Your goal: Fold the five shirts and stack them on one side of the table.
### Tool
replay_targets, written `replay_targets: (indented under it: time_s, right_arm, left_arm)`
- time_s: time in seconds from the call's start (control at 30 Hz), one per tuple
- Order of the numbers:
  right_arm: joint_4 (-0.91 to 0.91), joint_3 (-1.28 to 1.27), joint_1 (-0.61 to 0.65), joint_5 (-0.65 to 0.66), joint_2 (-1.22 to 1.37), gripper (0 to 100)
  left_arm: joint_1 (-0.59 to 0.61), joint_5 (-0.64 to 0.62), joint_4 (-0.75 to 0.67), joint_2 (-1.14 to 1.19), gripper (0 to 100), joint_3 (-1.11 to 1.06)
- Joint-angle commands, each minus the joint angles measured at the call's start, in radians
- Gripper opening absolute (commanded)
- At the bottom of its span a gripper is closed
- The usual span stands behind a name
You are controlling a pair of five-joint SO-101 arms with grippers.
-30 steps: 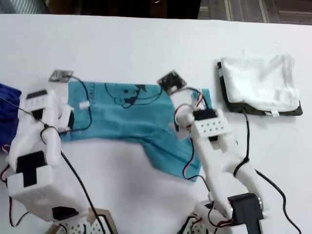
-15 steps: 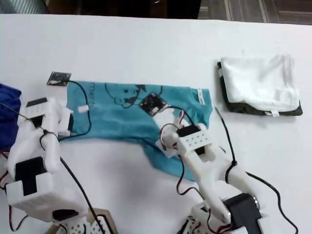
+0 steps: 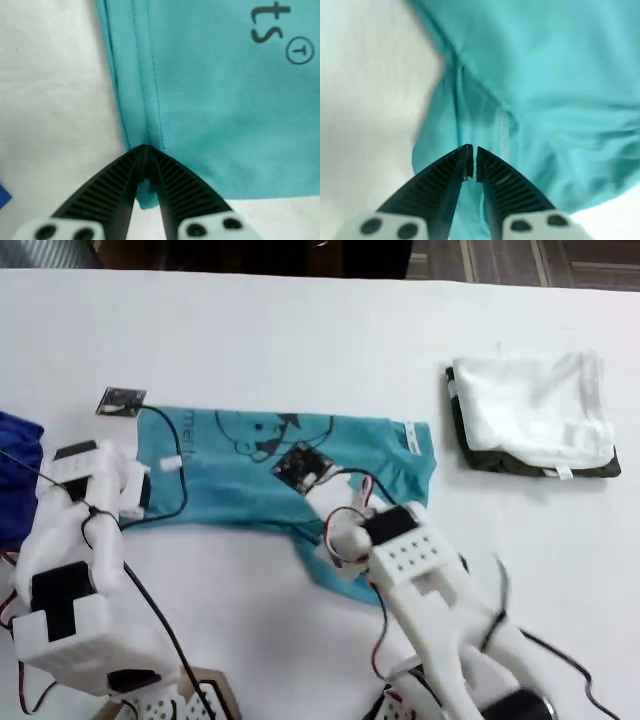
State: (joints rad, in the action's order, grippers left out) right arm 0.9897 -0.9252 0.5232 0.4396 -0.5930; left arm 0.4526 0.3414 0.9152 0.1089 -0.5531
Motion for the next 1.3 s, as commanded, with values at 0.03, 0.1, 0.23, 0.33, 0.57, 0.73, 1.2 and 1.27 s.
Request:
replay_targets:
  time_s: [0.03,0.1,0.23,0.33,0.57,0.73,1.2,1.27]
  right_arm:
    - [-0.113,-0.014,-0.067,0.000,-0.177,2.1]
    - [-0.179,-0.057,-0.111,0.000,-0.180,2.1]
    - [-0.292,-0.161,-0.168,0.000,-0.142,2.1]
    - [-0.381,-0.213,-0.168,0.000,-0.096,2.1]
    - [-0.647,-0.221,-0.168,0.000,0.084,2.1]
    - [-0.753,-0.219,-0.162,0.000,0.249,2.1]
    - [-0.430,-0.124,-0.019,0.000,0.225,2.1]
    - [-0.395,-0.123,0.005,0.000,0.203,2.1]
  left_arm:
    - [0.018,0.000,-0.017,-0.006,3,-0.004]
    - [0.018,0.000,-0.017,-0.006,3,-0.004]
    - [0.018,0.000,-0.017,-0.006,3,-0.004]
    - [0.018,0.000,-0.017,-0.006,3,-0.004]
    - [0.018,0.000,-0.017,-0.006,3,-0.004]
    - [0.018,0.000,-0.017,-0.006,3,-0.004]
    - [0.017,0.000,-0.017,-0.006,3,-0.004]
    - [0.017,0.000,-0.017,-0.006,3,-0.004]
